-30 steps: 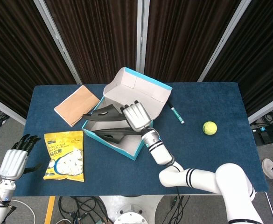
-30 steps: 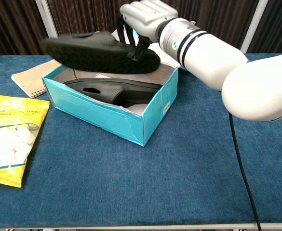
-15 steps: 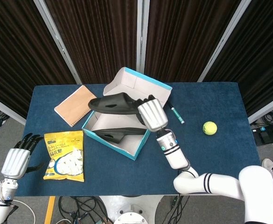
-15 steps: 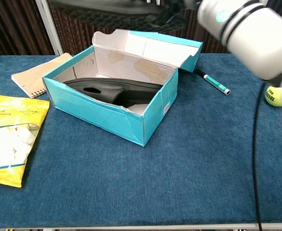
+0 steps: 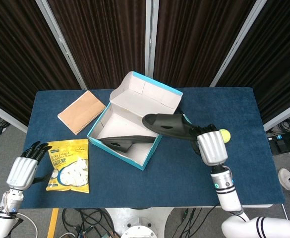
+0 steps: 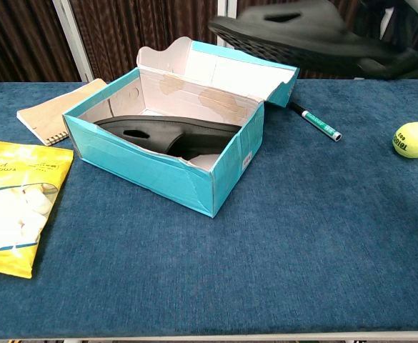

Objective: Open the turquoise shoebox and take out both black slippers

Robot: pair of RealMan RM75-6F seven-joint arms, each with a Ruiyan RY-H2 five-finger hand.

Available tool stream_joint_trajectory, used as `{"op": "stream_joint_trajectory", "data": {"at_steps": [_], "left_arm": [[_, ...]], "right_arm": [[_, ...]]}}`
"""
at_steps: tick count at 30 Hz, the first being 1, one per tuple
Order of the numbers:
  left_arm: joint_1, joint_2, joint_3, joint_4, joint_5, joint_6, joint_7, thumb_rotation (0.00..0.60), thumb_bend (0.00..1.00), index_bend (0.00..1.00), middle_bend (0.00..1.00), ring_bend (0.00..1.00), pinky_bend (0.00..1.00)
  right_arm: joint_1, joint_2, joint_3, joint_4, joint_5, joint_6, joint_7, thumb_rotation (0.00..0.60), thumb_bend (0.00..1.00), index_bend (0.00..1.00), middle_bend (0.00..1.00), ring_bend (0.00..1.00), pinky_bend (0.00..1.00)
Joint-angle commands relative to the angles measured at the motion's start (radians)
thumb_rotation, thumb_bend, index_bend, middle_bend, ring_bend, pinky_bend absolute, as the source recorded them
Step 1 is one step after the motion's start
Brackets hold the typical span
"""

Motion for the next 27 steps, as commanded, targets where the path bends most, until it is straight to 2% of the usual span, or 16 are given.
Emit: {"op": "stream_joint_trajectory", "data": {"at_steps": [1, 8, 15, 21, 27], "left_arm": [[0.000, -0.001, 0.002, -0.002, 0.000, -0.001, 0.001, 0.600, 0.09, 0.19, 0.16, 0.09, 0.30], [-0.001, -0.004, 0.004, -0.004, 0.005, 0.000, 0.001, 0.600, 0.09, 0.19, 0.16, 0.09, 0.30], [-0.005, -0.007, 0.005, -0.010, 0.007, -0.002, 0.013, 0.600, 0.09, 0.19, 0.16, 0.09, 0.30], [-0.006, -0.007, 0.006, -0.014, 0.006, -0.004, 0.018, 0.600, 0.09, 0.19, 0.16, 0.09, 0.30], [-0.006, -0.008, 0.006, -0.011, 0.003, -0.005, 0.015, 0.600, 0.09, 0.19, 0.16, 0.09, 0.30]], "right_arm": [[-0.081, 0.003, -0.053, 0.008, -0.044, 0.048, 0.026, 0.600, 0.40, 0.87, 0.75, 0.61, 0.46], [-0.174, 0.000, -0.083, 0.050, -0.065, 0.064, 0.032, 0.600, 0.40, 0.87, 0.75, 0.61, 0.47], [-0.208, 0.016, -0.063, 0.081, -0.038, -0.004, 0.036, 0.600, 0.40, 0.87, 0.75, 0.61, 0.46], [-0.213, 0.029, -0.036, 0.061, 0.000, -0.083, 0.033, 0.600, 0.39, 0.87, 0.75, 0.61, 0.46], [-0.203, 0.059, -0.018, 0.028, 0.047, -0.179, 0.003, 0.600, 0.30, 0.80, 0.74, 0.59, 0.42]]}}
